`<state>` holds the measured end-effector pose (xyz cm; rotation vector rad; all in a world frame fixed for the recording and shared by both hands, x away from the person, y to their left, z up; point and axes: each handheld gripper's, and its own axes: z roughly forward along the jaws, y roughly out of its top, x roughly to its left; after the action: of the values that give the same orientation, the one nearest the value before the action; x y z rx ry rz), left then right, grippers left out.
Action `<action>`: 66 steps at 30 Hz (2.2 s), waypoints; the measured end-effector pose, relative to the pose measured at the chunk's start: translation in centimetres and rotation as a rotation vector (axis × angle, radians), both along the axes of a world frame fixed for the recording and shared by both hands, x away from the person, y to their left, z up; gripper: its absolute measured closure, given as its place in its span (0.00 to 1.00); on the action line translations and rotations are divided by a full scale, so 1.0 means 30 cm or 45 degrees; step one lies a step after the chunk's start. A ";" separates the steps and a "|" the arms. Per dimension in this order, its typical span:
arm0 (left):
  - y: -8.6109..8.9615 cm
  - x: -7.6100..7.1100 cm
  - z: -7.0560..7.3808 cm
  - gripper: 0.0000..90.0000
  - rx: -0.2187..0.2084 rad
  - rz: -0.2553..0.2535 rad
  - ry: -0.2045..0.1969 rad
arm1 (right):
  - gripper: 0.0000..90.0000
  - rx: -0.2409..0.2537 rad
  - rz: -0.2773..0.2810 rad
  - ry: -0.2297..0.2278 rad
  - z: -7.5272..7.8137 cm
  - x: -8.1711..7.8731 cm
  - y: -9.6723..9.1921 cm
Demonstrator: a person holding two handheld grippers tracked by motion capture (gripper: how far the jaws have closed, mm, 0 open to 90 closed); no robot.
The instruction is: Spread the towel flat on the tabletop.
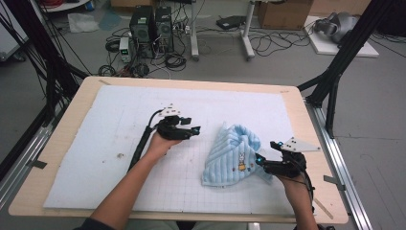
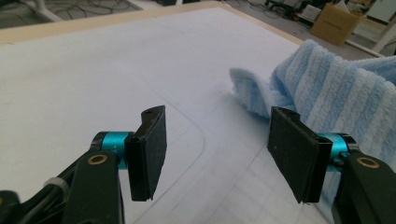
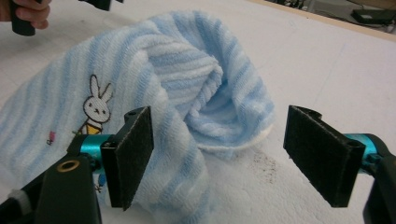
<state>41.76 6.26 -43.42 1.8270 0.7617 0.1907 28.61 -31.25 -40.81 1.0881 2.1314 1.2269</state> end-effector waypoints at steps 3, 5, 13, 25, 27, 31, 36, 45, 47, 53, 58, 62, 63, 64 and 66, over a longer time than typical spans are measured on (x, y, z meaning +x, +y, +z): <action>-0.080 0.022 -0.018 0.42 0.043 -0.054 0.034 | 0.26 -0.005 -0.008 0.000 -0.006 0.000 -0.005; -0.116 0.027 -0.027 0.42 0.045 -0.071 0.056 | 0.26 0.006 -0.015 -0.004 -0.007 -0.001 -0.011; -0.205 0.030 -0.055 0.53 0.121 -0.151 0.076 | 0.26 0.018 -0.031 -0.001 -0.013 -0.006 -0.024; -0.227 0.017 -0.050 1.00 0.233 -0.254 0.072 | 0.26 0.034 -0.021 0.004 -0.012 0.001 -0.011; -0.201 0.017 -0.042 1.00 0.206 -0.239 0.073 | 0.26 0.046 -0.029 0.004 -0.010 0.002 -0.013; -0.167 0.028 -0.027 1.00 0.145 -0.161 0.065 | 0.26 0.055 -0.044 0.004 -0.009 0.010 -0.008; -0.208 0.031 -0.022 0.72 0.140 -0.097 0.038 | 0.26 0.064 -0.034 -0.009 -0.001 0.006 -0.002; -0.311 0.014 -0.050 0.62 0.410 -0.069 -0.009 | 0.26 0.091 -0.045 0.000 -0.010 0.006 -0.020; -0.292 0.021 -0.051 0.88 0.350 -0.109 0.049 | 0.26 0.100 -0.050 -0.001 -0.009 0.005 -0.024; -0.172 0.031 -0.049 0.96 0.204 -0.063 0.125 | 0.26 0.108 -0.024 0.009 -0.010 0.008 -0.009; -0.011 0.038 -0.017 0.96 0.042 0.025 0.132 | 0.26 0.102 0.047 0.021 -0.004 0.020 0.050; 0.116 0.043 0.020 0.96 -0.008 0.106 0.091 | 0.26 0.095 0.083 0.024 0.003 0.043 0.104; 0.148 0.044 0.028 0.96 -0.024 0.132 0.086 | 0.26 0.093 0.092 0.023 0.006 0.050 0.117; 0.179 0.046 0.035 0.96 -0.044 0.156 0.079 | 0.26 0.096 0.101 0.025 0.007 0.056 0.129; 0.235 0.047 0.048 0.96 -0.068 0.198 0.068 | 0.26 0.092 0.120 0.030 0.008 0.069 0.153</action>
<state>43.16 13.30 -41.97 1.7288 0.9384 0.2208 30.67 -26.65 -40.58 1.0470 2.1940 1.3496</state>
